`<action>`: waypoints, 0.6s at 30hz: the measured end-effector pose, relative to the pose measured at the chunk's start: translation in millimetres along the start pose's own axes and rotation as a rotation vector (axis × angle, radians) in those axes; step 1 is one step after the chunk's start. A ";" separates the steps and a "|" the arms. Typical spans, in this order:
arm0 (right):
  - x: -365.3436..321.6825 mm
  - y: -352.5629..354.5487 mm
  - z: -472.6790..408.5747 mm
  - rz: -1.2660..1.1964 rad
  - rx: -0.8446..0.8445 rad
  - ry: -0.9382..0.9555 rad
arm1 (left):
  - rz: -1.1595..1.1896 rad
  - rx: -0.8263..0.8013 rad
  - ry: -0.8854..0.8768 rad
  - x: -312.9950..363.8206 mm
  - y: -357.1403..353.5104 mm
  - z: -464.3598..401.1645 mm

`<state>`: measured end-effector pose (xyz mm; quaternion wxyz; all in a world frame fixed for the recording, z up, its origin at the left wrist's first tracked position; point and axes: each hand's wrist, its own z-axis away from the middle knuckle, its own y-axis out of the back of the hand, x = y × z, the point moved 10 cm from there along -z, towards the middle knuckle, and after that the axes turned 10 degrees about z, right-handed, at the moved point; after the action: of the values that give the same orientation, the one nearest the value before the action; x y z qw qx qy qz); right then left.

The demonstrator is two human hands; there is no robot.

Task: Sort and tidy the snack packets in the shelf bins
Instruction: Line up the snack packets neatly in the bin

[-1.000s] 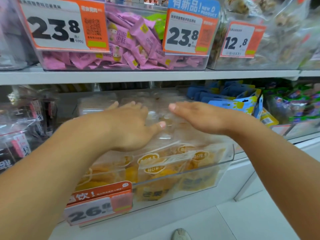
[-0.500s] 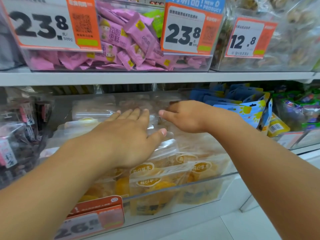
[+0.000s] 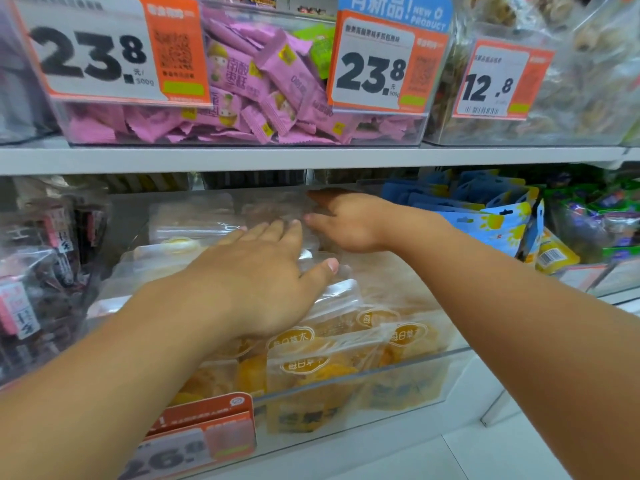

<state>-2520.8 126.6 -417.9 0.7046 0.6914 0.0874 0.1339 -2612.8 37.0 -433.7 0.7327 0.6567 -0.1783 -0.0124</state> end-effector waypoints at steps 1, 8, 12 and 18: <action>-3.3 -1.2 -4.6 0.009 -0.015 0.007 | 0.001 0.004 -0.002 -0.1 0.4 -0.2; 9.9 -15.6 -19.3 0.008 -0.114 -0.106 | 0.008 0.003 0.001 -1.9 0.2 -1.2; 12.2 -9.0 -23.8 0.027 0.011 -0.096 | 0.012 0.015 -0.004 -0.4 2.3 -1.3; 15.3 -13.8 -28.5 -0.042 -0.037 -0.100 | 0.005 0.022 -0.007 -1.0 2.3 -0.7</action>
<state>-2514.2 158.2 -431.5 0.7232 0.6823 0.0641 0.0860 -2614.0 38.2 -431.8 0.7249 0.6642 -0.1824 -0.0109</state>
